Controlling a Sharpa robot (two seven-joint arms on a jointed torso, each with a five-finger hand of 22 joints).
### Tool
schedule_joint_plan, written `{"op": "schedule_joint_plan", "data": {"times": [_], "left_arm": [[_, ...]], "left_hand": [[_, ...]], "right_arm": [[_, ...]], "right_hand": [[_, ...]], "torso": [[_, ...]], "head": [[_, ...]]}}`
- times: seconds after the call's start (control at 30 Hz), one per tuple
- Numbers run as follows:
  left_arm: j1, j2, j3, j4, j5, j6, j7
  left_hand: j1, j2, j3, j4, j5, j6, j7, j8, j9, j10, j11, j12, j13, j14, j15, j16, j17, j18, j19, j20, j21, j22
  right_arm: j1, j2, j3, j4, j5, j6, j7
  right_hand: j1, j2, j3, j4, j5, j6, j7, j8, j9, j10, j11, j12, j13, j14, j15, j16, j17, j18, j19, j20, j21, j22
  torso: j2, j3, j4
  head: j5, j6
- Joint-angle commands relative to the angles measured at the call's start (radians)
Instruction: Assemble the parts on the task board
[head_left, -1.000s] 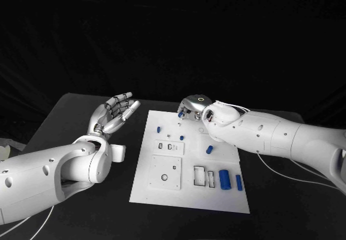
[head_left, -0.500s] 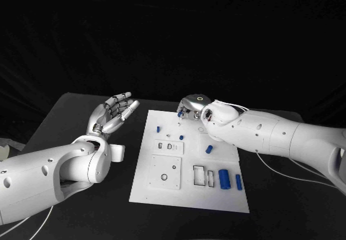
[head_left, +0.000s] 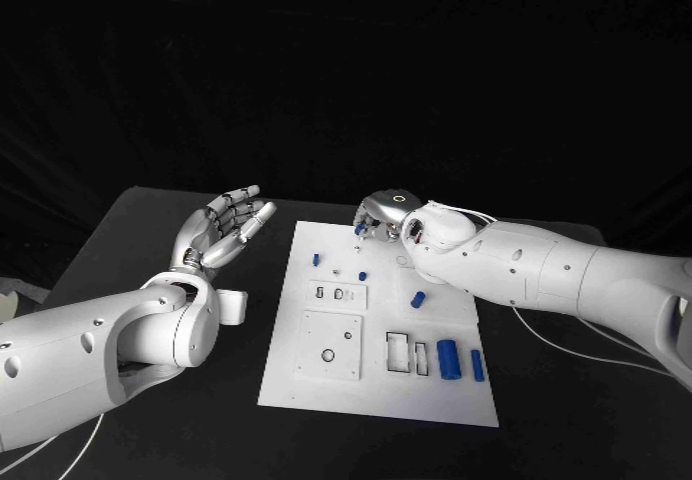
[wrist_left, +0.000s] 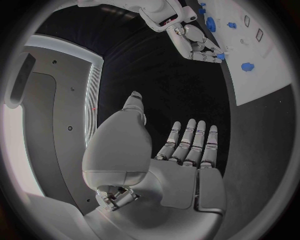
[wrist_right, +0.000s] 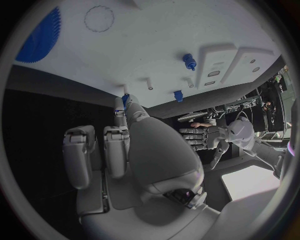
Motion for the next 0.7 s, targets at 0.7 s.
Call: {"op": "schedule_joint_plan", "data": {"times": [0.7], "left_arm": [[0.002,0.000,0.000,-0.006,-0.001,0.006,0.008]], "left_hand": [[0.001,0.007,0.006,0.002,-0.005,0.003,0.151,0.005,-0.001,0.005,0.000,0.004,-0.002,-0.002,0.003,0.003,-0.002,0.016,-0.006,0.000,-0.004,-0.001]], "right_arm": [[-0.012,-0.036,-0.007,0.040,-0.010,-0.028,-0.008]], "right_hand": [[0.000,0.008,0.008,0.010,0.006,0.011,0.001,0.005,0.010,-0.002,0.000,0.003,0.001,0.106,0.002,0.004,0.263,-0.014,0.105,0.001,0.004,0.263]], "torso": [[0.001,-0.0018,0.0026]], "head": [[-0.005,0.005]]}}
